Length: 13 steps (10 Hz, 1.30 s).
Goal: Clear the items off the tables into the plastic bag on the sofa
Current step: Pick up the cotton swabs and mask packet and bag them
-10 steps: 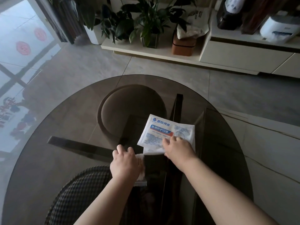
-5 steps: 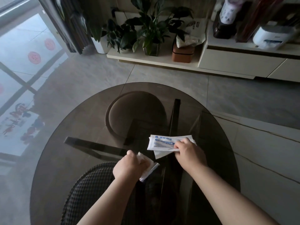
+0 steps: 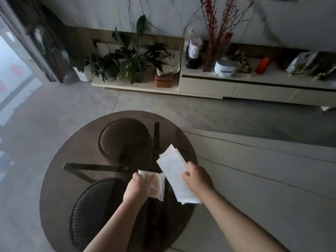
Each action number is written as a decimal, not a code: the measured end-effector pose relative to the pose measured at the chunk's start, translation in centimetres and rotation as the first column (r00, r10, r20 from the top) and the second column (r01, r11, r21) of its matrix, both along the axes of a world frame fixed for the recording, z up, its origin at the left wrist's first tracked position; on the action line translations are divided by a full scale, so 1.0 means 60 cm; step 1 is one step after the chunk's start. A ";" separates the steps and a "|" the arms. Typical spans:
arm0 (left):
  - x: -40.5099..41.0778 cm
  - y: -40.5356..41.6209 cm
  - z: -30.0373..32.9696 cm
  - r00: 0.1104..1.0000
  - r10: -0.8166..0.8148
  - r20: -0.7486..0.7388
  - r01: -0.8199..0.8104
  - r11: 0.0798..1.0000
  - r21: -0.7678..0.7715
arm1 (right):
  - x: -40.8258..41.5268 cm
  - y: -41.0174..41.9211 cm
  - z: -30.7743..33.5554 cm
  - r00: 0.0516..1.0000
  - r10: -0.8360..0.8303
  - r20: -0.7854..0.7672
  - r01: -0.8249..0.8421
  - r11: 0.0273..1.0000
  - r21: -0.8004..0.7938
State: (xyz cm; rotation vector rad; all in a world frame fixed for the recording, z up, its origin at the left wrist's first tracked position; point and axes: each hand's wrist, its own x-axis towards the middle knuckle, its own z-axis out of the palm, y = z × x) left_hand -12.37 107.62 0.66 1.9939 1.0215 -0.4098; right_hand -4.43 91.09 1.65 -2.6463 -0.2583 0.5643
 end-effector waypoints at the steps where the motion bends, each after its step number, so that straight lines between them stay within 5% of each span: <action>1: -0.023 -0.034 0.054 1.000 -0.006 0.007 0.007 0.994 -0.112 | -0.041 -0.049 0.055 0.976 -0.214 -0.047 0.218 0.971 0.102; 4: -0.083 -0.109 0.166 0.980 -0.149 0.134 0.183 0.939 -0.290 | -0.211 -0.174 0.171 0.725 -0.669 -0.165 0.676 0.646 0.355; 6: -0.085 -0.186 0.179 0.891 -0.425 0.162 0.452 0.863 -0.225 | -0.319 -0.279 0.216 0.588 -0.801 -0.111 0.758 0.499 0.420; 9: -0.123 -0.427 0.235 0.770 -0.580 0.266 0.638 0.690 -0.343 | -0.454 -0.481 0.242 0.292 -0.945 -0.147 0.851 0.187 0.490; 13: -0.230 -0.852 0.255 0.525 -0.773 0.357 0.846 0.429 -0.316 | -0.643 -0.819 0.244 0.001 -0.980 -0.200 0.884 -0.093 0.458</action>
